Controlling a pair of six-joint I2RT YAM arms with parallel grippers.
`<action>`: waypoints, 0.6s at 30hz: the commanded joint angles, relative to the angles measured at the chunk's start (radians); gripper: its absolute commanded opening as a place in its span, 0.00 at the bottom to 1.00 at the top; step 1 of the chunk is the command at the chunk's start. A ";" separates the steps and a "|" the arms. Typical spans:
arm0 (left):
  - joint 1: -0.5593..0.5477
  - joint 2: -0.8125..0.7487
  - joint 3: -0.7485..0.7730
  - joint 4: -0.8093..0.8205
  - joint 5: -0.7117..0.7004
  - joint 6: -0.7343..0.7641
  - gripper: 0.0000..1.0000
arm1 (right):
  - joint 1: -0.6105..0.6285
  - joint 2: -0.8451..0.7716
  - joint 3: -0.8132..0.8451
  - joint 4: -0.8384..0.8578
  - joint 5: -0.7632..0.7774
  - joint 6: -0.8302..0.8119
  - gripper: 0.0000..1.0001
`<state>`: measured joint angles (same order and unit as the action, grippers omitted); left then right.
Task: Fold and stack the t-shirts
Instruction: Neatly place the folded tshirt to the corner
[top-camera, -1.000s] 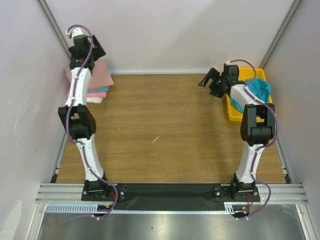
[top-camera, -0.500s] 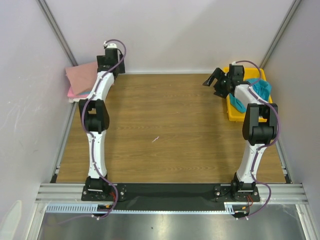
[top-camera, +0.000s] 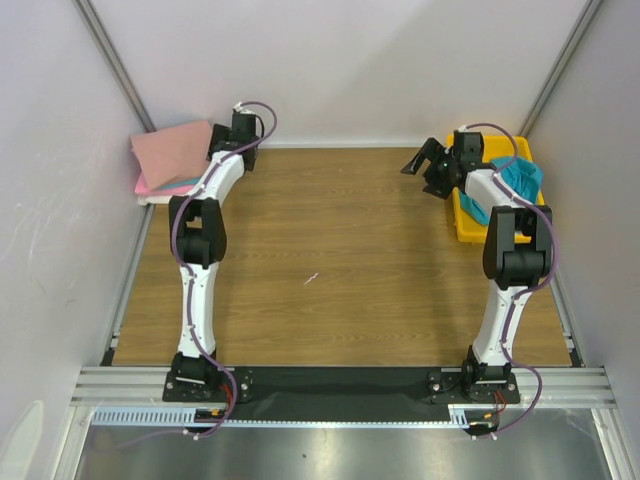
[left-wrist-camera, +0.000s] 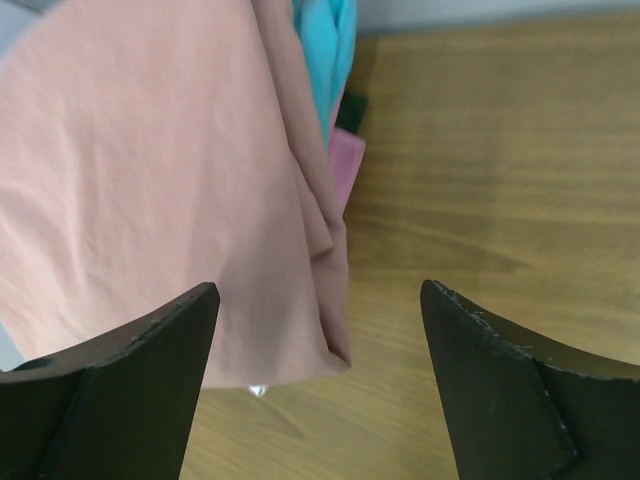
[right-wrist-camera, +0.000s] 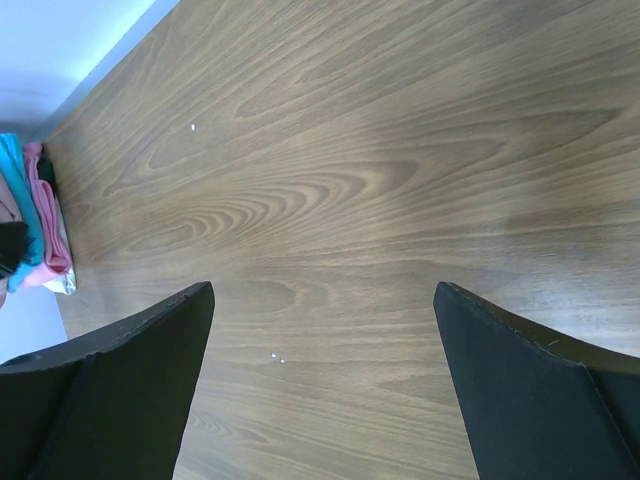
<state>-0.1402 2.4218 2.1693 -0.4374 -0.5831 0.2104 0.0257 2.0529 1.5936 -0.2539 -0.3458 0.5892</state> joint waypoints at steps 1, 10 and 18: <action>-0.001 -0.058 -0.011 -0.046 -0.043 0.020 0.85 | 0.011 -0.010 0.026 0.013 0.005 0.003 1.00; -0.001 -0.061 -0.017 -0.070 -0.067 0.024 0.60 | 0.016 -0.022 0.019 0.008 0.013 -0.005 1.00; -0.001 -0.093 -0.055 -0.087 -0.047 0.076 0.28 | 0.020 -0.023 0.005 0.015 0.011 0.003 1.00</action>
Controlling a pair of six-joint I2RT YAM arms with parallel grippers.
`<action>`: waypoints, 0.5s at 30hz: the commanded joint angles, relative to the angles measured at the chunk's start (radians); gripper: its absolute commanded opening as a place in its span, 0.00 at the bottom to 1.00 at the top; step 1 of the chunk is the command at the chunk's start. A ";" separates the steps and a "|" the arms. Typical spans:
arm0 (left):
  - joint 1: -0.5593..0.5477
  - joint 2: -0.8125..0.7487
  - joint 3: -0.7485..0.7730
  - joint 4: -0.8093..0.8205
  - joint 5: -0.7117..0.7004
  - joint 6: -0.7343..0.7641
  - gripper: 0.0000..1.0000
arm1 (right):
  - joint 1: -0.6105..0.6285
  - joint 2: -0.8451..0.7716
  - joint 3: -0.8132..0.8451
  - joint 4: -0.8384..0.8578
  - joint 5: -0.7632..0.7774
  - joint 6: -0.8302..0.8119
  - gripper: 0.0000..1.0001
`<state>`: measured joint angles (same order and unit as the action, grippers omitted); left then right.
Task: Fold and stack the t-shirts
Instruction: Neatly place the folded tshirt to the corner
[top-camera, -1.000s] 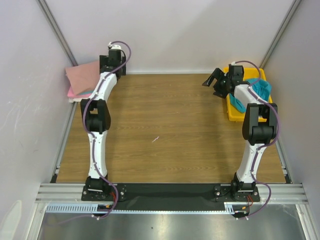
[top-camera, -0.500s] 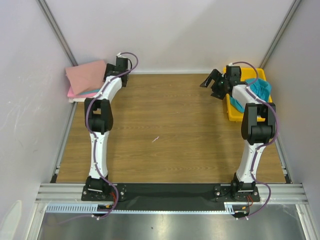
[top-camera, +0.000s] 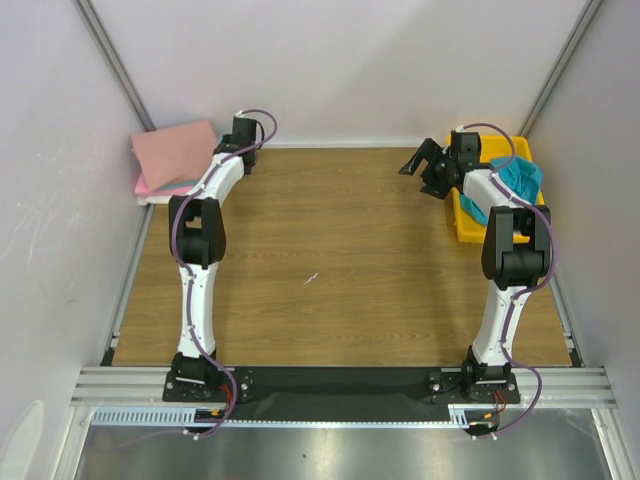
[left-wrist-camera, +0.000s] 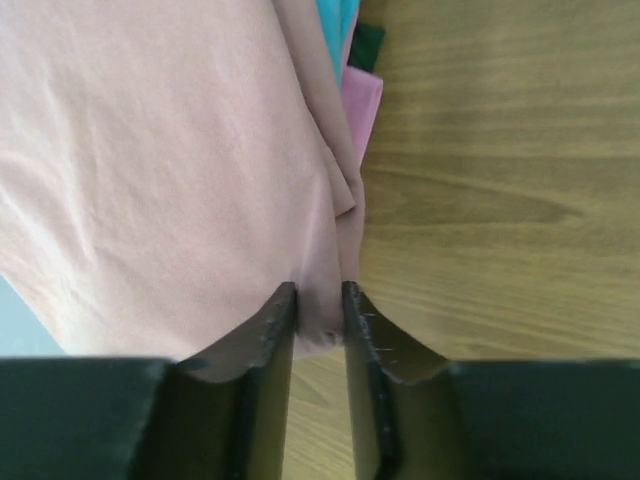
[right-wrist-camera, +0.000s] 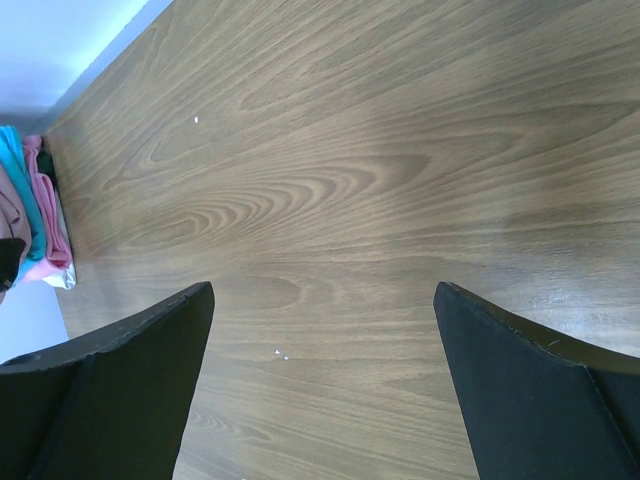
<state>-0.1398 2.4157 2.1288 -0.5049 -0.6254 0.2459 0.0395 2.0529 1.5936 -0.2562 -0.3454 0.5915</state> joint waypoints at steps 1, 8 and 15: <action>-0.001 -0.095 -0.020 -0.023 -0.005 0.061 0.24 | 0.008 -0.026 0.003 0.017 0.011 0.001 1.00; 0.003 -0.161 -0.053 -0.011 -0.025 0.164 0.04 | 0.013 -0.022 0.000 0.025 0.003 0.007 1.00; 0.025 -0.225 -0.110 -0.027 0.004 0.246 0.00 | 0.017 -0.020 -0.001 0.028 -0.001 0.011 1.00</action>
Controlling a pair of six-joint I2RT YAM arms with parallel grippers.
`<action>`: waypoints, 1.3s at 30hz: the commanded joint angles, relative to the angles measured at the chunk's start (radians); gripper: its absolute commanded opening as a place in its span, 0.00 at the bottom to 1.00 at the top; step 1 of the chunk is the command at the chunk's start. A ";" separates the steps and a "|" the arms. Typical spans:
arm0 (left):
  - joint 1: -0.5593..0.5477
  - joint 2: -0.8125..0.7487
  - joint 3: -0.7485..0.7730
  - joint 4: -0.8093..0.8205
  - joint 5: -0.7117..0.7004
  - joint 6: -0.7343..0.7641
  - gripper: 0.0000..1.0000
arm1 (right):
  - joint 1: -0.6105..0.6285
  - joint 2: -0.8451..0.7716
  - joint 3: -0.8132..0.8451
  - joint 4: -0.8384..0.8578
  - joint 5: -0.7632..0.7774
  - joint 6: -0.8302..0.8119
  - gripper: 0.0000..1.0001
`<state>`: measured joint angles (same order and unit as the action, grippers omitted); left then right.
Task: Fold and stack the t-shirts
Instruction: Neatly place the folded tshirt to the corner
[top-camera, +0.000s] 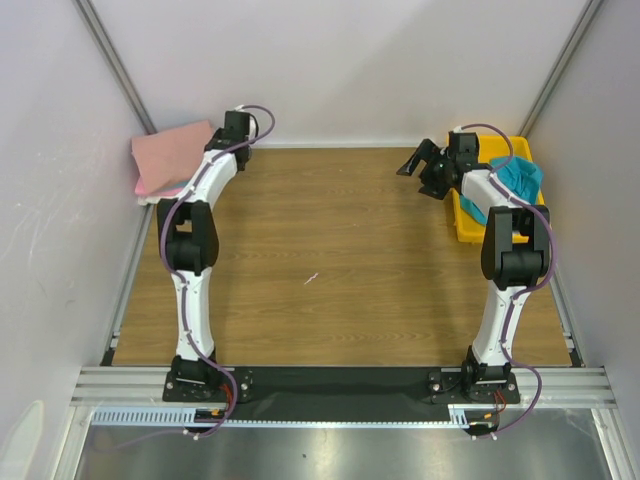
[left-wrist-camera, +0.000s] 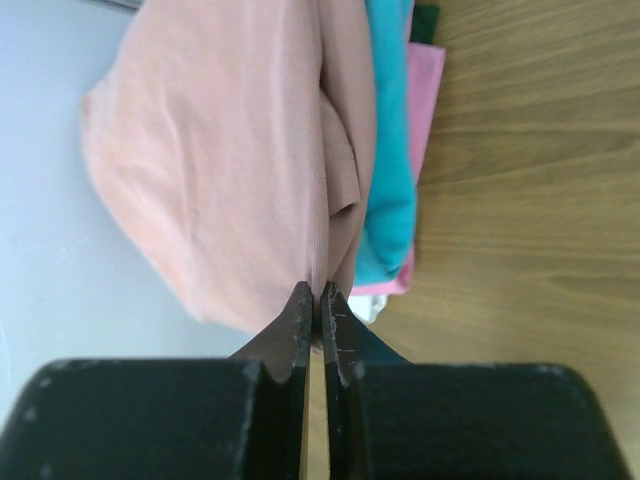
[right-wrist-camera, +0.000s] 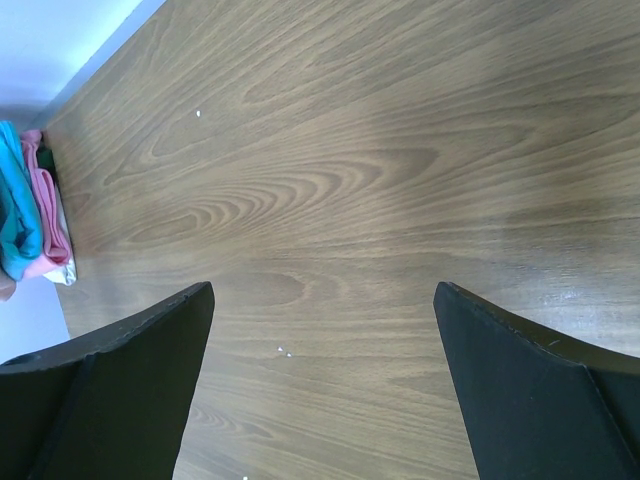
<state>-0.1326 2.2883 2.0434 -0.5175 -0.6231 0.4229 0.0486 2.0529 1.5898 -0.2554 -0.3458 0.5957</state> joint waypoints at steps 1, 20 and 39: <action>0.021 -0.104 -0.044 -0.021 0.019 0.079 0.00 | 0.008 -0.016 0.002 0.027 -0.004 0.006 1.00; 0.034 -0.119 0.049 -0.110 0.144 -0.025 0.79 | 0.011 -0.016 0.019 0.027 -0.005 0.003 1.00; 0.356 -0.435 -0.429 0.062 0.257 -1.193 0.96 | 0.027 -0.019 0.022 0.038 0.002 0.007 1.00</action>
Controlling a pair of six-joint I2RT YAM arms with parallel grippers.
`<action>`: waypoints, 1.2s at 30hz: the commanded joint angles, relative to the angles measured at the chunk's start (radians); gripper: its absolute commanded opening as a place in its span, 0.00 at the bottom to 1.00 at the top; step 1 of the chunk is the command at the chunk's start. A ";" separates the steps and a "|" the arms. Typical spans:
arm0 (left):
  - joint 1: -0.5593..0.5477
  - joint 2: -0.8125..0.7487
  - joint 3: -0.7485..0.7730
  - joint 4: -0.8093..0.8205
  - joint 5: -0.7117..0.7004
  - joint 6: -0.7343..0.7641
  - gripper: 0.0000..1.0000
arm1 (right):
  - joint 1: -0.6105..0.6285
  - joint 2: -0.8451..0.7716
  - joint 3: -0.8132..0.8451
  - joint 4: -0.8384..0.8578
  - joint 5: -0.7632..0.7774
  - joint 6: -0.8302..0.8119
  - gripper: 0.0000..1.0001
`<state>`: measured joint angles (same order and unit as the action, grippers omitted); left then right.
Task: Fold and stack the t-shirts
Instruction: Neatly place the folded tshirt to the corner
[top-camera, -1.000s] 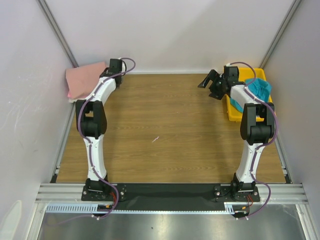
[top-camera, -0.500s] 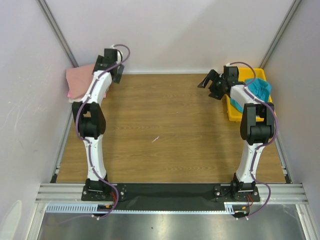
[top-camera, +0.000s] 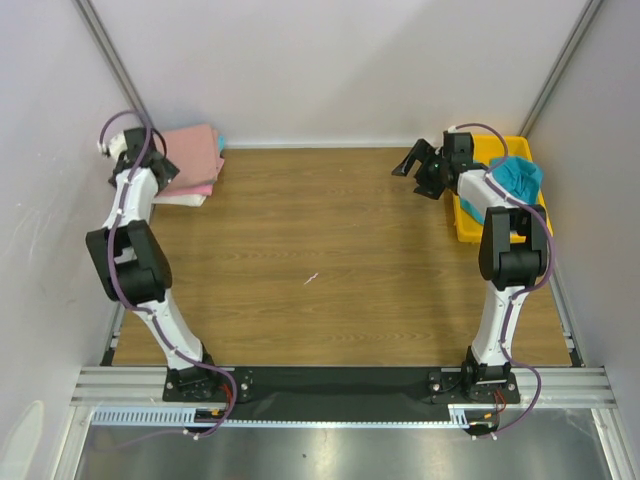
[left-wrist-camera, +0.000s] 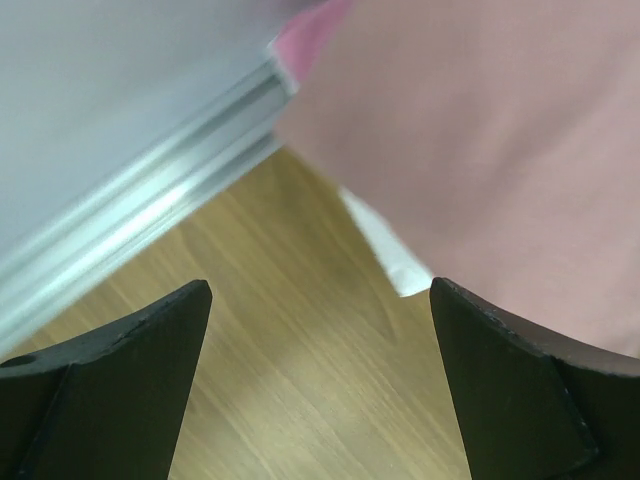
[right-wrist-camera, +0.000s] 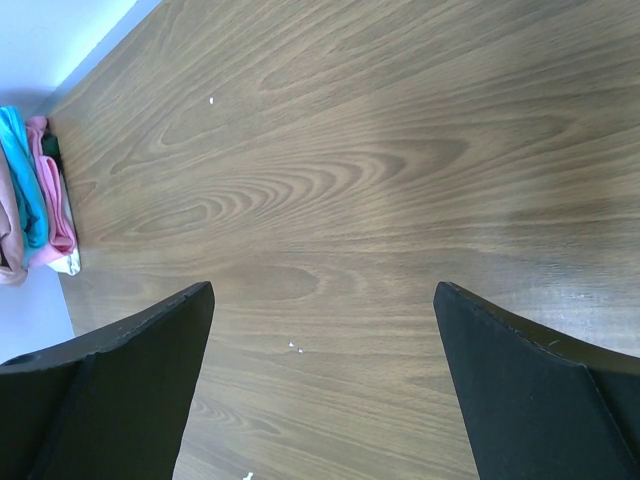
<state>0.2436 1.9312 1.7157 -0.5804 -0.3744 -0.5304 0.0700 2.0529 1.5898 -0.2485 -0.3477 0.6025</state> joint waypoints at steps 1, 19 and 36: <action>-0.014 -0.087 -0.120 0.132 -0.001 -0.267 0.97 | 0.008 -0.019 0.022 0.029 0.004 -0.001 1.00; 0.091 -0.061 -0.370 0.619 -0.081 -0.505 0.95 | 0.021 -0.033 0.004 0.002 0.049 0.003 1.00; 0.129 0.098 -0.284 0.682 0.015 -0.572 0.89 | 0.036 -0.019 0.021 -0.029 0.076 0.019 1.00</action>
<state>0.3603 2.0125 1.3842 0.0525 -0.3767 -1.0702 0.0975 2.0529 1.5856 -0.2741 -0.2905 0.6121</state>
